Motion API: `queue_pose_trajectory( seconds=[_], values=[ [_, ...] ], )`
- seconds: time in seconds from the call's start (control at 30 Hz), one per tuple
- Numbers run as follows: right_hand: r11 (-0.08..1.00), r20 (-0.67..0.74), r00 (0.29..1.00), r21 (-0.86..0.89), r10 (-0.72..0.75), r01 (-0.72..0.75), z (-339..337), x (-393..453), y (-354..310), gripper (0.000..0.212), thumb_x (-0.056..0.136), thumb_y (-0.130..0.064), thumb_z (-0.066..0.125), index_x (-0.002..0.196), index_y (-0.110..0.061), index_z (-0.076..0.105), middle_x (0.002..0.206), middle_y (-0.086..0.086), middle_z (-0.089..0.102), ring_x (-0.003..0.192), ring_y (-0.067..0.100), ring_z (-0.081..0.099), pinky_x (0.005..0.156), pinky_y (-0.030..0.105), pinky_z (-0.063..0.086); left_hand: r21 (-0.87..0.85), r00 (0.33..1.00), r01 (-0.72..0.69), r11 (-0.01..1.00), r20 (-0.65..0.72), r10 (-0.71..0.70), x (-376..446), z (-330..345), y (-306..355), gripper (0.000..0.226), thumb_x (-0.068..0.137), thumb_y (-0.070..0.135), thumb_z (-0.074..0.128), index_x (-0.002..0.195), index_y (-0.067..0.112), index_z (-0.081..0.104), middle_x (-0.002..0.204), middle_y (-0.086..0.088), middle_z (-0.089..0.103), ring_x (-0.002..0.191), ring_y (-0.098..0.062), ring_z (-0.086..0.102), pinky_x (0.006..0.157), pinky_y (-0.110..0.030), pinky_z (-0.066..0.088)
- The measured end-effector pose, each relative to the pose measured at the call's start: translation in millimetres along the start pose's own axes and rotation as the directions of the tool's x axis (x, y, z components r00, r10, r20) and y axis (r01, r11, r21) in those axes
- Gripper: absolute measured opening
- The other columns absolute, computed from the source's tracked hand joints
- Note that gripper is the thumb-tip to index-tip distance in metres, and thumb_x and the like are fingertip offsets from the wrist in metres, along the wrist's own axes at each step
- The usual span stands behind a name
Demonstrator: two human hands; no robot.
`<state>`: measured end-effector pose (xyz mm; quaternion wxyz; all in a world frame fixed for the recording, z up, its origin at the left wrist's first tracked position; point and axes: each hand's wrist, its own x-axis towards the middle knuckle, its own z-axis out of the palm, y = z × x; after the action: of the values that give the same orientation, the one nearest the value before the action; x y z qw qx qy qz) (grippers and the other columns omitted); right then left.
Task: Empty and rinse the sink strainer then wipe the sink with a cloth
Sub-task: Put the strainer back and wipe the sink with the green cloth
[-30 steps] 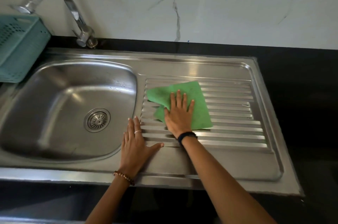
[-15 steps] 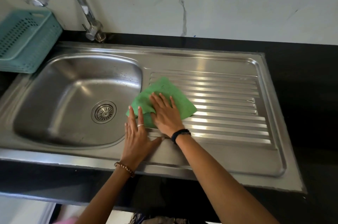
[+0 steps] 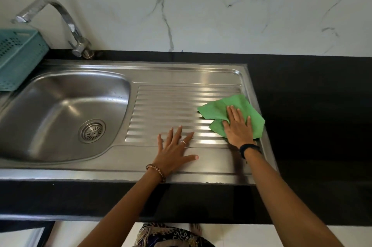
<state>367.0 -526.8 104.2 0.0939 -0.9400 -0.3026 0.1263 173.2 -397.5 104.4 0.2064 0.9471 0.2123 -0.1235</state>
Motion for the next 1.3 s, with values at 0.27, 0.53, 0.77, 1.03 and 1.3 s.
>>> queue_pose_trajectory(
  seconds=[0.27, 0.53, 0.77, 1.03, 1.3],
  values=[
    [0.994, -0.040, 0.995, 0.054, 0.096, -0.094, 12.8, -25.9, -7.9, 0.057, 0.099, -0.036, 0.025, 0.150, -0.018, 0.005, 0.160, 0.001, 0.001, 0.147, 0.020, 0.000, 0.116, 0.054, -0.005, -0.093, 0.966, 0.117, 0.989, -0.221, -0.135, -28.0, -6.2, -49.5, 0.072, 0.088, 0.054, 0.043, 0.145, 0.036, 0.003, 0.158, -0.001, -0.008, 0.144, -0.025, -0.012, 0.113, -0.051, -0.010],
    [0.984, 0.014, 0.987, 0.077, -0.163, 0.161, 39.0, -18.1, -130.4, 0.056, 0.098, -0.037, 0.028, 0.149, -0.018, 0.014, 0.159, 0.002, 0.006, 0.147, 0.023, 0.002, 0.114, 0.056, -0.006, -0.155, 0.881, 0.393, 0.906, -0.216, -0.420, -58.4, -24.1, -96.0, 0.095, 0.080, 0.064, 0.045, 0.147, 0.014, 0.000, 0.157, -0.015, -0.006, 0.144, -0.029, -0.014, 0.115, -0.052, -0.009],
    [0.879, 0.150, 0.867, 0.030, -0.475, 0.476, 67.5, -9.3, -260.0, 0.058, 0.098, -0.036, 0.028, 0.149, -0.016, 0.011, 0.160, 0.001, 0.002, 0.147, 0.024, -0.001, 0.113, 0.058, -0.007, -0.204, 0.834, 0.479, 0.854, -0.197, -0.515, -80.7, -24.7, -121.7, 0.096, 0.077, 0.068, 0.048, 0.147, 0.013, 0.010, 0.157, -0.004, 0.011, 0.146, -0.025, -0.003, 0.115, -0.051, -0.005],
    [0.797, 0.124, 0.790, 0.011, -0.601, 0.604, 77.7, -35.8, -236.0, 0.061, 0.098, -0.037, 0.030, 0.149, -0.018, 0.003, 0.159, -0.003, 0.001, 0.147, 0.017, 0.000, 0.114, 0.048, -0.012, -0.184, 0.821, 0.449, 0.874, -0.301, -0.485, -93.1, -17.2, -117.3, 0.087, 0.082, 0.062, 0.046, 0.147, 0.015, 0.011, 0.158, -0.005, 0.008, 0.146, -0.020, -0.004, 0.114, -0.047, -0.011],
    [0.923, -0.001, 0.923, 0.002, -0.384, 0.384, 44.1, -45.2, -110.7, 0.057, 0.098, -0.034, 0.032, 0.149, -0.021, 0.011, 0.159, -0.006, 0.009, 0.146, 0.013, 0.007, 0.117, 0.045, -0.005, -0.079, 0.964, 0.152, 0.985, -0.207, -0.166, -55.0, -1.6, -41.9, 0.084, 0.082, 0.063, 0.042, 0.147, 0.026, 0.004, 0.158, -0.001, -0.002, 0.144, -0.019, -0.013, 0.110, -0.042, -0.019]
  ],
)
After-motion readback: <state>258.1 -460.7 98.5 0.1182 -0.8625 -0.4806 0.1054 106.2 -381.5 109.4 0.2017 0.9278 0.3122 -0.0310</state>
